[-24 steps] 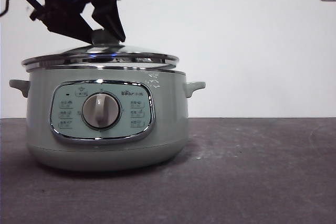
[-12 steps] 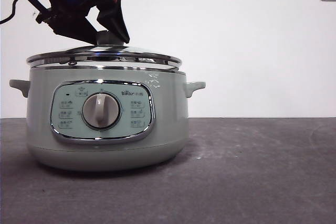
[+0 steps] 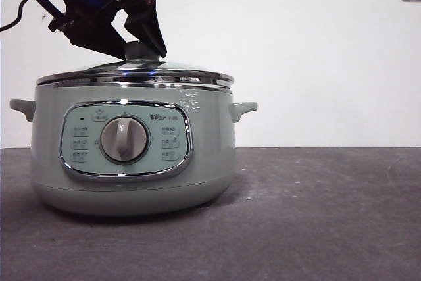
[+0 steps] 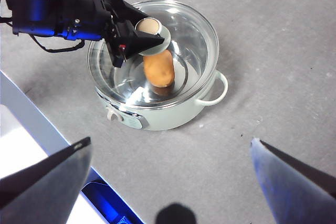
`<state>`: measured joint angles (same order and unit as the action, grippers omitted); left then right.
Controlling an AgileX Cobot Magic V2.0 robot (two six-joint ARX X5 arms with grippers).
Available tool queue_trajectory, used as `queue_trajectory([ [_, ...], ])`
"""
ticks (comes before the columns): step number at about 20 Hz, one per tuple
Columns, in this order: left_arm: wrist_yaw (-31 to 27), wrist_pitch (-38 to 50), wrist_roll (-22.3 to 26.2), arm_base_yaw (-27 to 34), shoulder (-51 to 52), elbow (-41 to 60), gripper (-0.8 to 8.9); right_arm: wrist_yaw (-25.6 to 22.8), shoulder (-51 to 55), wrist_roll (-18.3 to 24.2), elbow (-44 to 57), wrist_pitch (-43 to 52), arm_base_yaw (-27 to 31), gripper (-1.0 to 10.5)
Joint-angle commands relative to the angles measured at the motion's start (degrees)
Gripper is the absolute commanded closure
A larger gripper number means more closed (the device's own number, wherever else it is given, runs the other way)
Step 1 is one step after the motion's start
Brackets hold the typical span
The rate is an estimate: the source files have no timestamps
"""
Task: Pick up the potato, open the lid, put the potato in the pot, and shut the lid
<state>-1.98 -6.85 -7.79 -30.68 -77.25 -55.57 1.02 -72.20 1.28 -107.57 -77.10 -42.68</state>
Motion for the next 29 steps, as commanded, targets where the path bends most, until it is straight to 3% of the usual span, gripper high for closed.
queue_trajectory([
  [1, 0.09, -0.94, 2.03, -0.11, 0.17, -0.24, 8.22, -0.09, -0.11, -0.37, 0.24, 0.28, -0.07, 4.5],
  [8, -0.98, -0.90, 4.17, -0.11, 0.17, -0.26, 7.79, -0.04, -0.11, -0.39, 0.24, 0.28, -0.07, 4.5],
  [11, -0.92, -0.04, 4.59, -0.11, 0.17, -0.26, 3.93, -0.04, -0.11, -0.39, 0.24, 0.26, -0.07, 4.5],
  [12, -0.92, 0.70, 4.59, -0.11, 0.17, -0.28, 3.52, -0.04, -0.11, -0.37, 0.24, 0.26, -0.07, 4.5],
  [17, -0.92, 0.02, 4.55, -0.17, 2.99, -1.46, 3.52, -0.11, -0.11, -0.37, 0.26, 0.28, -0.07, 4.5],
  [21, -0.81, -6.80, 4.57, -1.16, 10.05, -3.63, 3.53, -0.28, -0.09, -0.33, 0.70, 0.57, -0.07, 4.5],
  [24, -0.59, -13.75, 4.87, -1.55, 17.05, -4.94, 3.71, -3.91, 1.38, -0.15, 3.85, 2.97, -0.07, 5.9],
  [27, -0.57, -18.73, 4.85, -1.81, 24.28, -4.94, 5.33, -6.45, 5.35, -0.17, 12.04, 9.79, 0.00, 6.8],
  [29, -0.57, -21.16, 4.85, -2.01, 28.46, -4.94, 7.25, -8.41, 9.38, -0.17, 19.54, 16.26, 0.00, 7.9],
])
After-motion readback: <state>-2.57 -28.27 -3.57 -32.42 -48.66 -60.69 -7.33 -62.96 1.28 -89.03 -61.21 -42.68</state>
